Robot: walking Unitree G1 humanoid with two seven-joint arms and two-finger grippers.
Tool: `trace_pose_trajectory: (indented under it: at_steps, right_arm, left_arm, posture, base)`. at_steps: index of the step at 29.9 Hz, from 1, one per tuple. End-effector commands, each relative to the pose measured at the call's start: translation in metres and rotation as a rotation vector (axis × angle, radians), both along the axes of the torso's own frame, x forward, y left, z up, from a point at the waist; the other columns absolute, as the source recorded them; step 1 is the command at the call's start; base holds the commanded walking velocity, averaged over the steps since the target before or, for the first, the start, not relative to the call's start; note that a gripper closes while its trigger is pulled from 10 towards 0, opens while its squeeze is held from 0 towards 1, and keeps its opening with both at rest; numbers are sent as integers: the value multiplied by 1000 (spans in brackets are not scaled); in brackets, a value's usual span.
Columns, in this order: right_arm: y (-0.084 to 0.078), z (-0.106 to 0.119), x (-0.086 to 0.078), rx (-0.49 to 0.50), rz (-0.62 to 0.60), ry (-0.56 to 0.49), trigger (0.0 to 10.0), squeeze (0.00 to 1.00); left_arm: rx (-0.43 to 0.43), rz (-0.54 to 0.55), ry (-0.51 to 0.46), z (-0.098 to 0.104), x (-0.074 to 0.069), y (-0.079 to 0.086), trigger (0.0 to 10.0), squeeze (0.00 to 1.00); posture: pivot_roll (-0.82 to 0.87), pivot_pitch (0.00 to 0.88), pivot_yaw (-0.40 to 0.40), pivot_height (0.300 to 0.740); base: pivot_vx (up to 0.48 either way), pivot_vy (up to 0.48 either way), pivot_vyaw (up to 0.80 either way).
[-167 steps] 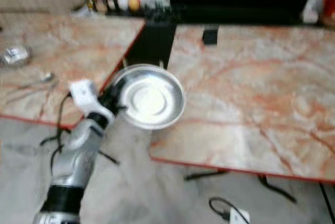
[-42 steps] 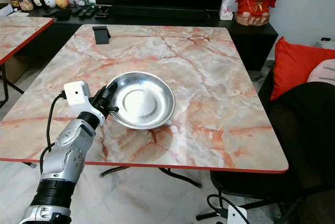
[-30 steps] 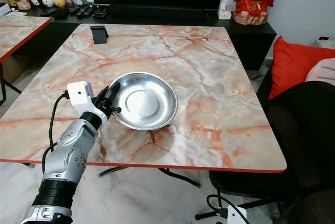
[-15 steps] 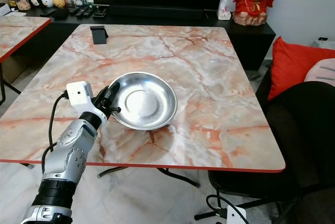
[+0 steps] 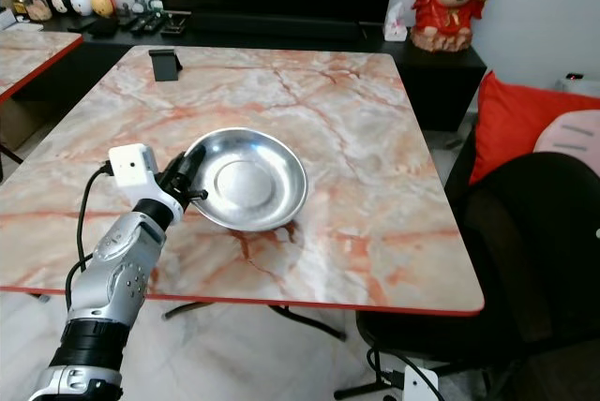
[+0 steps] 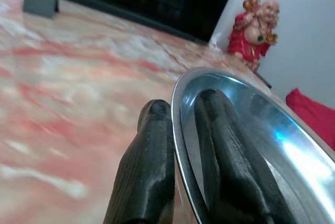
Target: Setting the table
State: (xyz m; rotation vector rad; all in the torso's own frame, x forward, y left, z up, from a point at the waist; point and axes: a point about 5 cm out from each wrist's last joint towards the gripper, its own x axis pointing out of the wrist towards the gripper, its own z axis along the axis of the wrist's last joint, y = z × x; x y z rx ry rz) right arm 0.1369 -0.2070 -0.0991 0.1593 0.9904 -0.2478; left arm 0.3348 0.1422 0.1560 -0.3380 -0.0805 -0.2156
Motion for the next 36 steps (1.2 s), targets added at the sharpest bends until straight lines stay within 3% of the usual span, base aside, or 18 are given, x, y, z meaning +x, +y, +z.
trace_pose_trajectory:
  at_steps: [1, 7, 10, 14, 17, 27, 36]
  right_arm:
    - [-2, 1, 3, -6, -5, -10, 10000, 0]
    - [-2, 1, 3, -5, -3, -10, 10000, 0]
    - [-2, 2, 3, -4, -2, -11, 10000, 0]
    - [-2, 2, 3, -5, -1, -11, 10000, 0]
    - [-2, 2, 3, -5, -1, -11, 10000, 0]
    - [-2, 1, 2, -2, -1, -9, 10000, 0]
    - [-1, 0, 1, 2, 8, -4, 10000, 0]
  left_arm:
    - [22, -28, -25, 7, 0, 2, 10000, 0]
    - [28, -15, 20, 0, -1, 18, 10000, 0]
    - [-38, 43, 92, -7, -1, 30, 10000, 0]
    - [-69, 22, 147, -15, -3, 31, 10000, 0]
    - [-29, 18, 185, -23, -4, 32, 10000, 0]
    - [-20, 7, 236, -29, -6, 31, 10000, 0]
    - [68, 38, 283, -38, -11, 39, 10000, 0]
  posture:
    - [45, 0, -39, 740]
    - [45, 0, -39, 740]
    - [49, 0, -37, 740]
    - [51, 0, -38, 740]
    - [46, 0, -35, 740]
    - [45, 0, -31, 740]
    - [49, 0, -29, 740]
  base:
    - [0, 0, 0]
    - [0, 0, 0]
    - [0, 0, 0]
    - [0, 0, 0]
    - [0, 0, 0]
    - [0, 0, 0]
    - [0, 0, 0]
